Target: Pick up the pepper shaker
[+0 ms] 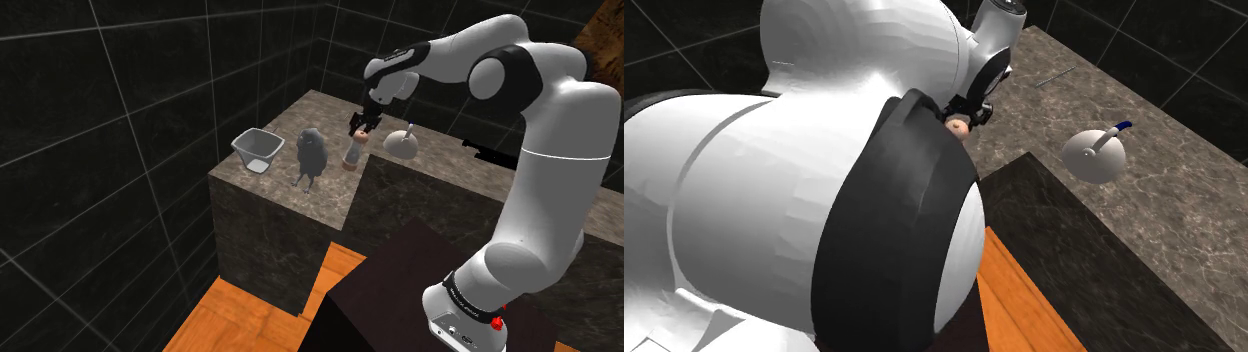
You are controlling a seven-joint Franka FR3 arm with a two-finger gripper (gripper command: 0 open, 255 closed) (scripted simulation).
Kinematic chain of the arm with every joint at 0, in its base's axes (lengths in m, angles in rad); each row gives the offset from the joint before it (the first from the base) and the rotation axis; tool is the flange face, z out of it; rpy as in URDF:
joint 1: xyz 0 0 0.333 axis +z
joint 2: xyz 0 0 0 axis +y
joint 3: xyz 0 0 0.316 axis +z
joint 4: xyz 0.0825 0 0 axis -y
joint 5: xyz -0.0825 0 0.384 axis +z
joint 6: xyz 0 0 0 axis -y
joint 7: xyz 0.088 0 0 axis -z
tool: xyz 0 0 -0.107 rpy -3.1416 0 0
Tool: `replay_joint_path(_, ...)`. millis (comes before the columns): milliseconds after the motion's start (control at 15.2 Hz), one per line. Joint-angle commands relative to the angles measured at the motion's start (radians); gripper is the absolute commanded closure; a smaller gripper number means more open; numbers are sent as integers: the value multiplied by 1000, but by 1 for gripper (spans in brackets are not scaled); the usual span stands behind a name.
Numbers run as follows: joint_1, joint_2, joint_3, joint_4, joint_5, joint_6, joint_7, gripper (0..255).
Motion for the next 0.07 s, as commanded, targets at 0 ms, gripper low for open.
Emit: replay_joint_path(0,0,-3,-1,2,-2,-5,2,255)
